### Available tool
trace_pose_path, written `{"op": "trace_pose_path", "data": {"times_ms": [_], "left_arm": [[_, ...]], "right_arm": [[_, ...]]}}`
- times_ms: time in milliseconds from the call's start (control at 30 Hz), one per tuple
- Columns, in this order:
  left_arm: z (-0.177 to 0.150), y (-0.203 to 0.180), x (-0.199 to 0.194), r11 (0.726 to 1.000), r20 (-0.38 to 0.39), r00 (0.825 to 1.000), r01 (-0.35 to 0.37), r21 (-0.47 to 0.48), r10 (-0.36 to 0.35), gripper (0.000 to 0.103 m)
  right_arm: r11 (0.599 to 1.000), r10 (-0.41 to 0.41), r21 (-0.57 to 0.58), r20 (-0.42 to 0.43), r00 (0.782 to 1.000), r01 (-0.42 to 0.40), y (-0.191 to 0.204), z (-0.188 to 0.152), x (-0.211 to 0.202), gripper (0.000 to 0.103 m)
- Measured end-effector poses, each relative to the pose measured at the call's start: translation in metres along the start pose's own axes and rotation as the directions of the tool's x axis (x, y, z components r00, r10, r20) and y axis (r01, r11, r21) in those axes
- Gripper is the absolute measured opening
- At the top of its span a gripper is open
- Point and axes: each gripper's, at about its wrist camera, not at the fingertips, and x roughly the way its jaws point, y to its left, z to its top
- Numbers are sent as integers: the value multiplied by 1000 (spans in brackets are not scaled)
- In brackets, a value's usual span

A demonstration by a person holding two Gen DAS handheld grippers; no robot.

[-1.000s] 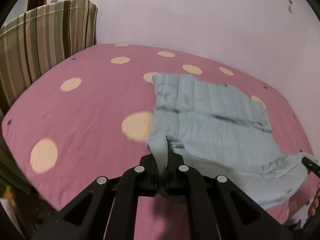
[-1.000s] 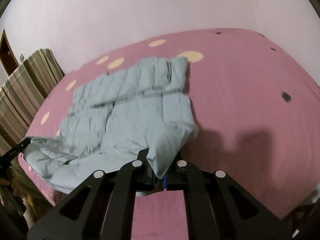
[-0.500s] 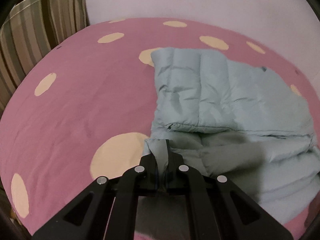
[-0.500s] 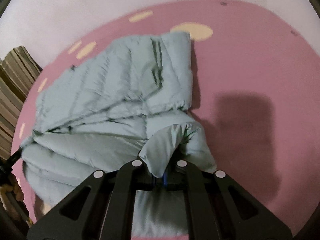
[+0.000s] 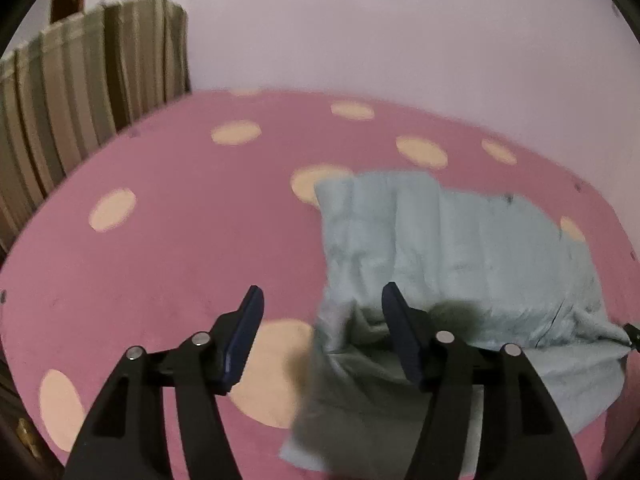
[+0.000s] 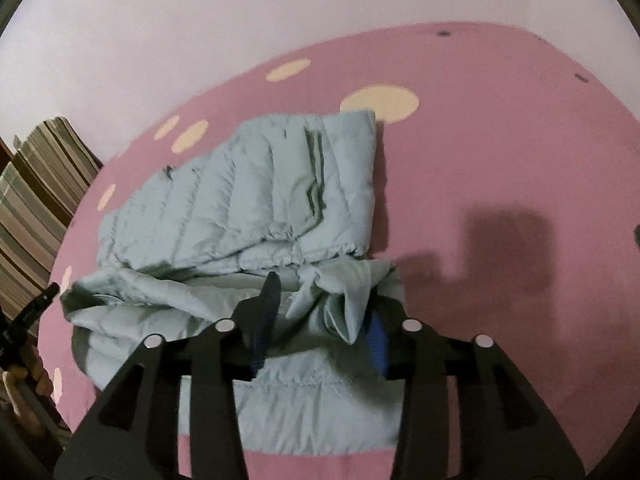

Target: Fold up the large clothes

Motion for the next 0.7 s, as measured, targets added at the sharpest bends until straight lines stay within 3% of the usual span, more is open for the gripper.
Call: {"op": "trace_pose_path", "data": {"times_ms": [133, 300, 600, 700], "left_arm": [[-4, 15, -20, 1000, 37, 999, -12, 6, 12, 62], [-29, 34, -18, 997, -15, 998, 61, -38, -62, 62], [-43, 19, 9, 995, -81, 993, 87, 44, -84, 62], [-35, 10, 25, 989, -100, 988, 128, 67, -121, 62]], "right_arm": [[998, -50, -29, 52, 997, 52, -2, -6, -23, 54], [998, -62, -11, 48, 997, 62, -17, -19, -35, 56], [994, -57, -91, 7, 998, 57, -6, -18, -9, 57], [990, -54, -129, -2, 999, 53, 1, -12, 7, 64]]}}
